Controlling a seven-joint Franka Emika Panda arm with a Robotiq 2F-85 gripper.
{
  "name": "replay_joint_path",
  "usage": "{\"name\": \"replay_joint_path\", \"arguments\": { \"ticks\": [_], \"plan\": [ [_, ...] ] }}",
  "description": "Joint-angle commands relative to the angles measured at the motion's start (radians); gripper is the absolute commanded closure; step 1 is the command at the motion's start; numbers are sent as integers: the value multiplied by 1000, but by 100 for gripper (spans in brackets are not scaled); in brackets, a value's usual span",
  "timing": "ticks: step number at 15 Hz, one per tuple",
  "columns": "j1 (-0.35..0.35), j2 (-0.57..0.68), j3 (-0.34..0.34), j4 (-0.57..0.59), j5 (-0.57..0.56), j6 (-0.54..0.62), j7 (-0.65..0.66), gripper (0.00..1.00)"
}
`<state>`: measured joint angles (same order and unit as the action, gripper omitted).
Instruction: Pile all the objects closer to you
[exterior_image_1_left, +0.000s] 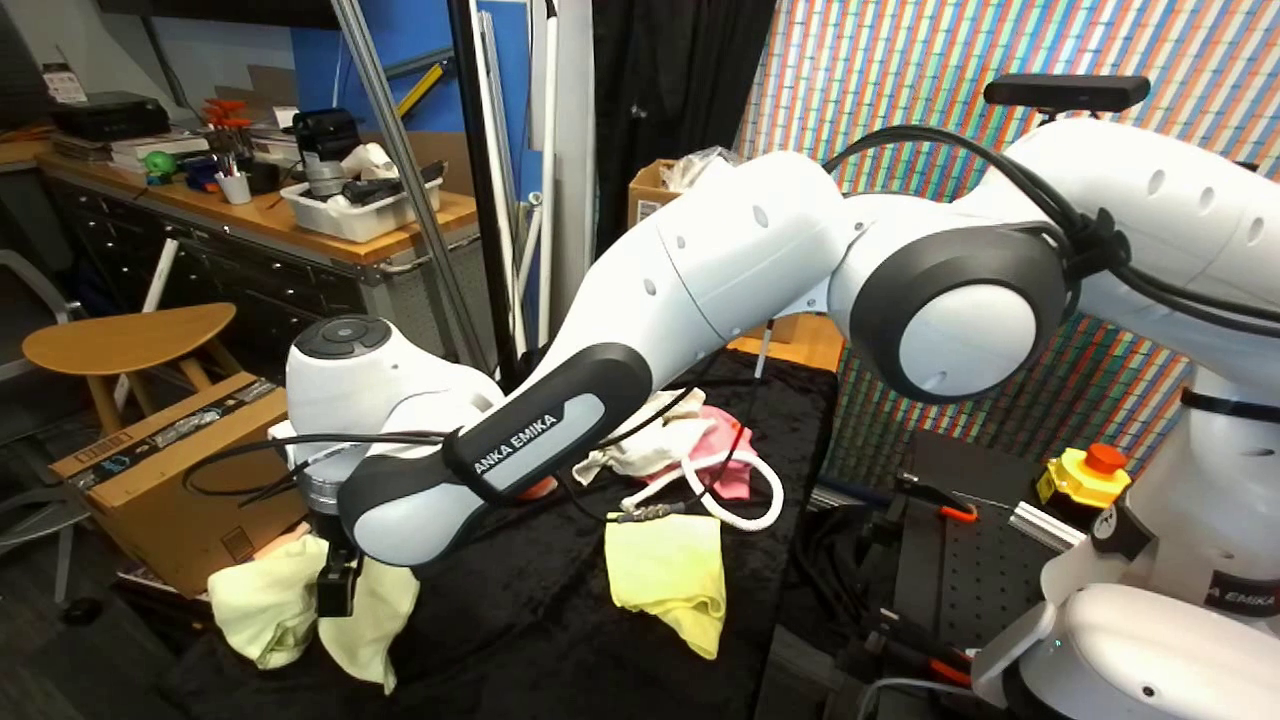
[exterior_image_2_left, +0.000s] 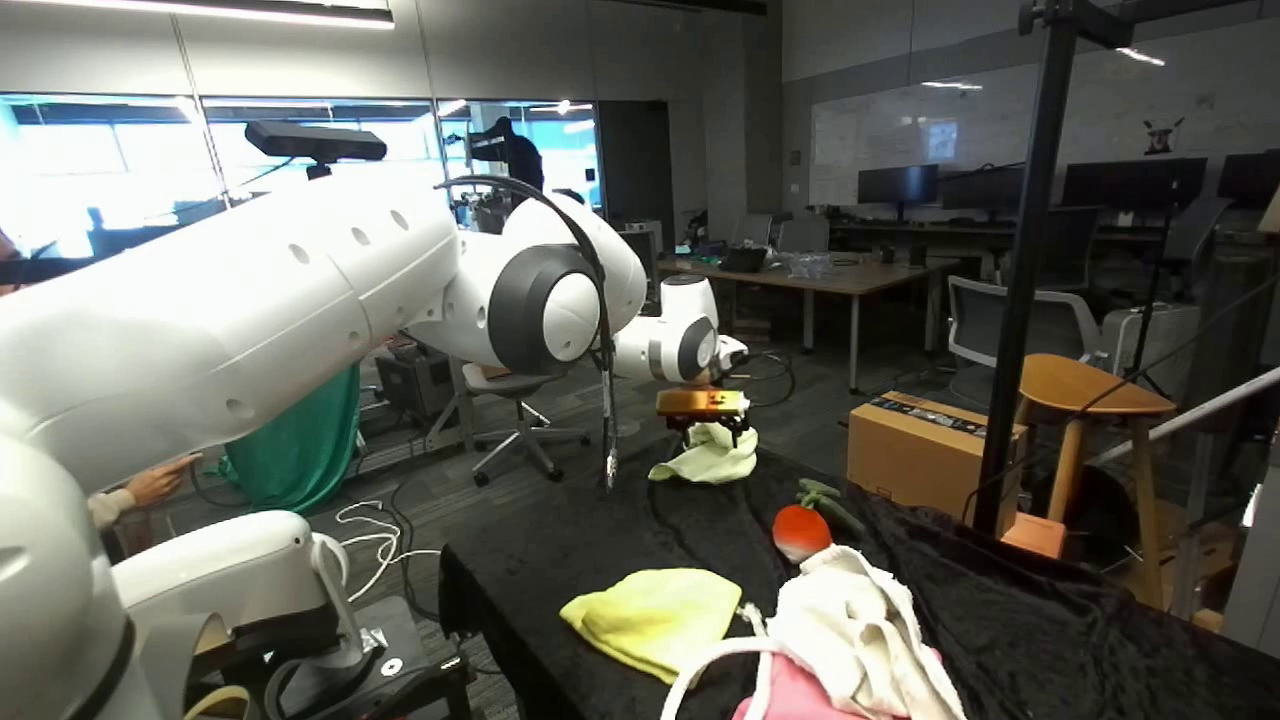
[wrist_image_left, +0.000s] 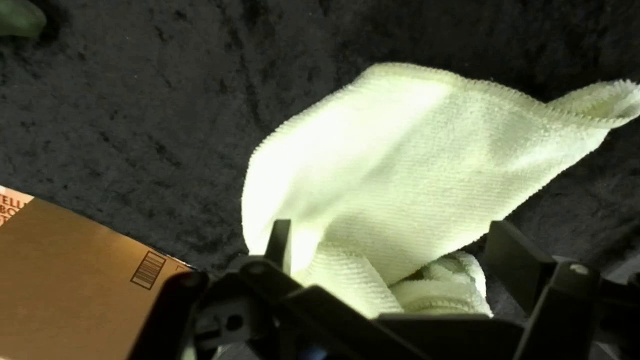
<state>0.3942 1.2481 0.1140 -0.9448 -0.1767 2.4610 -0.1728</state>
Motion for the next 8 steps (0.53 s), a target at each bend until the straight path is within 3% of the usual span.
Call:
{"name": "replay_joint_path", "arguments": {
  "ticks": [1, 8],
  "plan": [
    [17, 66, -19, 109, 4, 23, 53, 0],
    [18, 126, -36, 192, 12, 39, 113, 0]
  ]
}}
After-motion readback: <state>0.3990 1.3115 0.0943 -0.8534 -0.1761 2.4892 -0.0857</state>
